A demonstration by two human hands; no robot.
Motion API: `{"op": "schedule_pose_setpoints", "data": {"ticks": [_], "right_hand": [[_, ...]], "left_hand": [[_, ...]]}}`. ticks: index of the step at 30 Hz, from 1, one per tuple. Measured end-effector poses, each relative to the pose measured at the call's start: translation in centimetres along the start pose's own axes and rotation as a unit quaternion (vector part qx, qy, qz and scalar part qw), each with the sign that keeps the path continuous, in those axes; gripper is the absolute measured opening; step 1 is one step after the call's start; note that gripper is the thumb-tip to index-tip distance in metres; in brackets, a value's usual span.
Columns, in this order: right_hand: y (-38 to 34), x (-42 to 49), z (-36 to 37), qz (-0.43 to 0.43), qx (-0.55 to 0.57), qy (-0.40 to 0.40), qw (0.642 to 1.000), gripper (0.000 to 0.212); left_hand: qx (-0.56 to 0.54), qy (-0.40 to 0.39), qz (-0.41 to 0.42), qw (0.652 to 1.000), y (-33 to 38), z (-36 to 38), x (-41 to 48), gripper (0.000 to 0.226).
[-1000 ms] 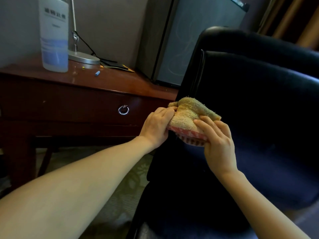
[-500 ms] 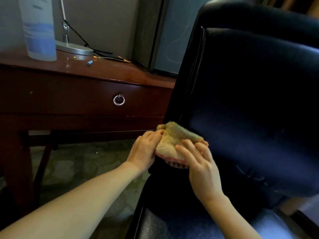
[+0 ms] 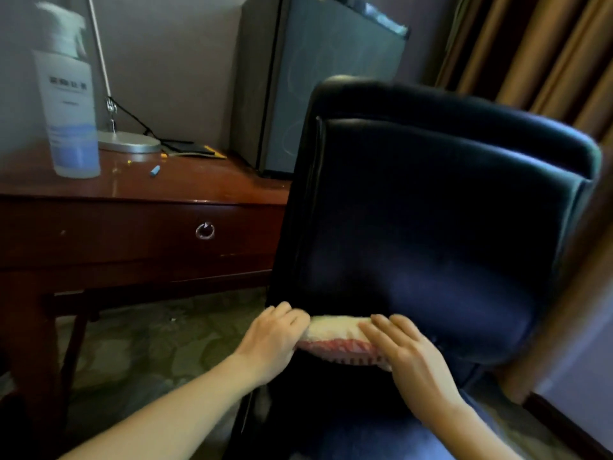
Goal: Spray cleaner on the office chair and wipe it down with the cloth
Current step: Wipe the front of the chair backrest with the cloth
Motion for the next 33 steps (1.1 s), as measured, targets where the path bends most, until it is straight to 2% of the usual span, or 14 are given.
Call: {"op": "schedule_pose_setpoints", "data": {"ticks": [5,7,8,11,15,19,24,27,30,33], "right_hand": [[4.6,3.6,-9.1,0.001,-0.030,0.079,0.996,0.046],[6.8,5.1,-11.4,0.015,-0.042,0.111,0.993,0.046],[7.9,5.8,-12.0,0.029,-0.050,0.126,0.990,0.045],[10.2,6.9,-10.5,0.078,-0.052,0.137,0.986,0.048],[9.7,5.3,-3.0,0.078,-0.001,0.068,0.995,0.061],[7.7,3.3,2.1,0.120,0.019,0.114,0.986,0.043],[6.2,0.9,5.7,0.115,-0.001,0.137,0.984,0.040],[5.3,-1.5,8.0,0.077,-0.008,0.128,0.989,0.041],[3.3,-5.1,12.0,0.031,0.004,0.029,0.999,0.035],[1.2,-7.7,15.1,0.090,0.040,-0.043,0.994,0.032]], "left_hand": [[0.020,0.165,0.060,0.984,4.6,-11.1,6.2,0.013],[0.031,0.214,0.075,0.974,6.3,-14.5,9.0,0.011],[0.045,0.227,0.082,0.969,6.9,-15.4,10.3,0.017],[0.092,0.185,0.099,0.973,7.6,-14.6,13.1,0.041],[0.084,0.110,0.103,0.985,6.4,-9.2,12.4,0.055],[0.089,0.125,0.110,0.982,5.4,-4.9,10.1,0.050],[0.110,0.209,0.127,0.963,4.4,0.4,6.4,0.042],[0.131,0.215,0.157,0.955,3.8,4.2,3.4,0.029],[0.177,0.111,0.177,0.962,2.3,8.5,0.5,0.034],[0.188,-0.001,0.146,0.971,1.2,11.5,-0.3,0.036]]}}
Point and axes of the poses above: each hand's wrist, its own x-axis towards the middle knuckle, its own z-axis out of the palm, y = z × x, the point moved 3 cm from there along x, towards the middle knuckle, and after that the axes turned 12 degrees about -z, right-handed, at the moved point
